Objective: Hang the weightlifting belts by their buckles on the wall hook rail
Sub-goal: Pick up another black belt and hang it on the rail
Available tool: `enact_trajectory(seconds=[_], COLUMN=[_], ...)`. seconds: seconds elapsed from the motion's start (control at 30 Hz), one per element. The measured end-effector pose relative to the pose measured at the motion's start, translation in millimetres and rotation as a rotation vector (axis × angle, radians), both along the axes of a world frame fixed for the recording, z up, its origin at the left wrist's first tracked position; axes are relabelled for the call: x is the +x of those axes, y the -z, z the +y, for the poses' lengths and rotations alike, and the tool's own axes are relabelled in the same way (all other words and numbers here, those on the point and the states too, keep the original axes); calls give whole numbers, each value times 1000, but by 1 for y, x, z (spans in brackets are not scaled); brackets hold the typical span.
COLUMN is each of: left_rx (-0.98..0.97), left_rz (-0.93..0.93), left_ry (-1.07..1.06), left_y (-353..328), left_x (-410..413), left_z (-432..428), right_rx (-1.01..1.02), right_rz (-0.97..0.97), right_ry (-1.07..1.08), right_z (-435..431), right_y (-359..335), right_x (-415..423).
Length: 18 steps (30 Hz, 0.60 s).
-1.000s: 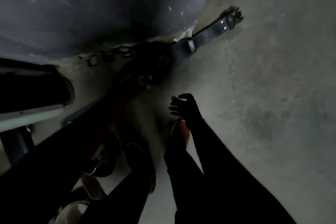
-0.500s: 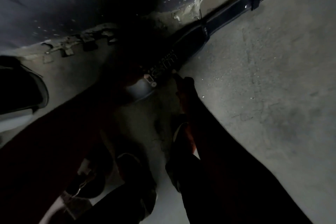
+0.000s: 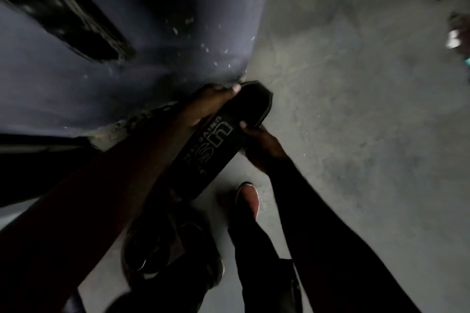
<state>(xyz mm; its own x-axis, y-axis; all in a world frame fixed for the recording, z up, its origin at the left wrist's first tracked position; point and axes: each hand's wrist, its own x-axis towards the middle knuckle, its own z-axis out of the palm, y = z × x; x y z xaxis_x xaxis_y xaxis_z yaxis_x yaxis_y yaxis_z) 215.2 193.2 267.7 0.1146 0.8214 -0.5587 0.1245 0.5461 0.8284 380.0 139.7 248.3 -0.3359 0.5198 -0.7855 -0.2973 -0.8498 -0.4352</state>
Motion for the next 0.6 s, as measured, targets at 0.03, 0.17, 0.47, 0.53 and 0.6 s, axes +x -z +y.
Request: enact_trajectory(seconds=[0.03,0.17,0.47,0.53,0.6], left_rx=[-21,9,-74,-25,76], left_rz=[38,130,129,94,65], left_ry=[53,239,332,277,194], left_y=[-20,-120,-313,-363,-413], left_x=[2,0,-13,-3,6], left_z=[4,-3,-66,-63,-53], right_rx=[4,-18,188,276,385], right_rz=[-19,-86,-35,-29,-32], right_ry=[-55,-98,203,157,56], right_z=[-4,-6,7,0,-5], right_y=[-21,-128,-325,-372,-417], right_x=[5,21,25,17,9])
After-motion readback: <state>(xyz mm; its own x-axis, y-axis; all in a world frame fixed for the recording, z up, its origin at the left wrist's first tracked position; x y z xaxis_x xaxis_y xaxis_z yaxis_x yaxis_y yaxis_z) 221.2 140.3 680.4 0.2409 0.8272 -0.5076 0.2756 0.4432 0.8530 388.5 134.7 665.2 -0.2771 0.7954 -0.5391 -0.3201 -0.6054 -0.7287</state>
